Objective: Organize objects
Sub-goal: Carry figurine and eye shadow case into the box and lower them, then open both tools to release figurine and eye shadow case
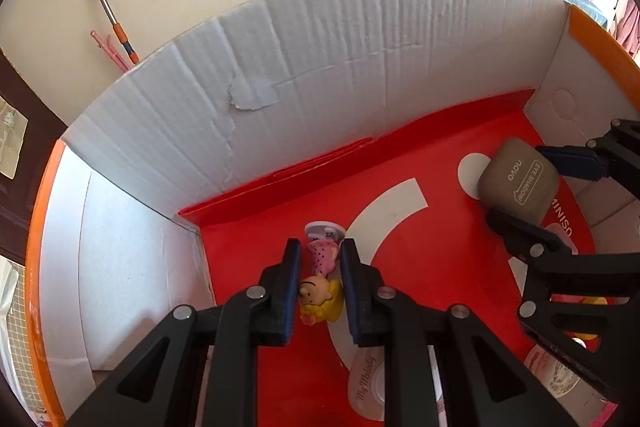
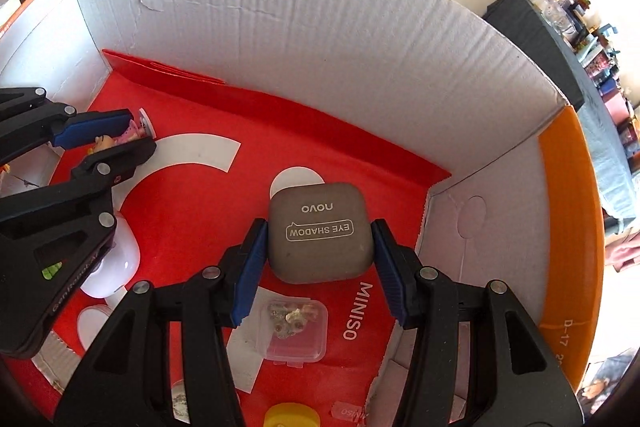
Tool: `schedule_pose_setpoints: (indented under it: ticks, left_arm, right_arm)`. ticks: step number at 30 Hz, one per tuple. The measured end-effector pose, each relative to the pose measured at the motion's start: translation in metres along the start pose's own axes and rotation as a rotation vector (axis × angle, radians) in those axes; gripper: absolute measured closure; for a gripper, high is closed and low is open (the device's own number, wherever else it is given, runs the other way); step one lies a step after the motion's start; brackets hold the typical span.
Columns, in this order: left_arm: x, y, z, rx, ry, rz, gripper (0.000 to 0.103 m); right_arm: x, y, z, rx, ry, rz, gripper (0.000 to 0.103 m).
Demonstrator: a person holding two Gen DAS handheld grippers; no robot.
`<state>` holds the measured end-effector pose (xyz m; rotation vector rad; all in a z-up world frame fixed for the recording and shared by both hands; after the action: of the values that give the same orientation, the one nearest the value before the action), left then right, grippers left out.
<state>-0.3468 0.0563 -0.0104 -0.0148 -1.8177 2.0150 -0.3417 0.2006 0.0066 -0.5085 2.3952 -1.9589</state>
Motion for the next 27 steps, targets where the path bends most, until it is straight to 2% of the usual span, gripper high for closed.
schedule_pose_setpoints:
  ticks: [6,19,27]
  left_arm:
    - [-0.0017,-0.0022,0.0028,-0.025,-0.014,0.004,0.082]
    - [0.0000,-0.0031,0.0033,-0.025,-0.017,0.005,0.082]
    - [-0.0037,-0.0089,-0.0044,-0.026,-0.019,0.005,0.082]
  right_arm:
    - [-0.0044,0.0016,0.0010,0.007,0.003,0.009,0.053]
    - [-0.0082,0.0019,-0.0003,0.012,0.003,0.015,0.053]
    - [0.0007,-0.0002,-0.0022,0.015,0.004,0.018,0.053]
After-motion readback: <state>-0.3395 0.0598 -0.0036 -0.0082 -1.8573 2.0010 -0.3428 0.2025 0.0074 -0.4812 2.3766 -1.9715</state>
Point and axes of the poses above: each gripper's, at about its wrist camera, not at the fingertips, and y roughly the way its jaws point, z to its left, x to its top, the point moved 6 cm from there along y, roughly the way its jaws point, and after that the axes turned 10 degrees about z, right-handed, at the moved point
